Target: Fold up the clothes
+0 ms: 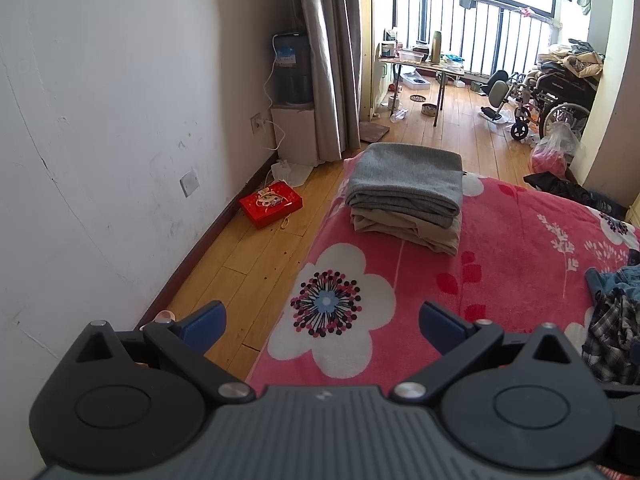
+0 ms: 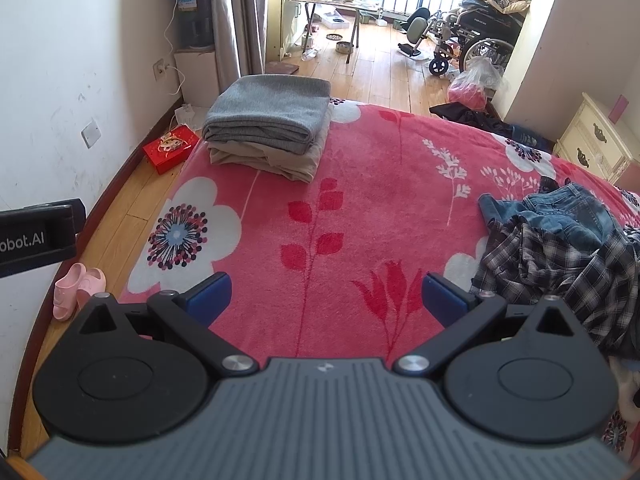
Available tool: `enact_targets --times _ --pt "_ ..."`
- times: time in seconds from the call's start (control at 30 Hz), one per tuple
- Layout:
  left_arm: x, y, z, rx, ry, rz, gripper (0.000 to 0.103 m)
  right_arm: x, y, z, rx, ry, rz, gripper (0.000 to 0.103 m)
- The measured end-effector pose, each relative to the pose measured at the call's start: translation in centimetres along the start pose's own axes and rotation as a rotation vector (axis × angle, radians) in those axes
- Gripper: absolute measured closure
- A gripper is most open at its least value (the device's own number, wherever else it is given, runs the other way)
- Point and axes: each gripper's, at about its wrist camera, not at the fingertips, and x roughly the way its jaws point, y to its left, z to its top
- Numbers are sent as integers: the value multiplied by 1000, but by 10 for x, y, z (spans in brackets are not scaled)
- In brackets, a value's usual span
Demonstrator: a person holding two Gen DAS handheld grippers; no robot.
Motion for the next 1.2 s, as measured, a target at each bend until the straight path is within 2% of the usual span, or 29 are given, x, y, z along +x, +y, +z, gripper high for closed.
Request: enact_targets --times 1.2 --pt "3 1 -1 0 8 2 0 2 2 1 0 5 -1 1"
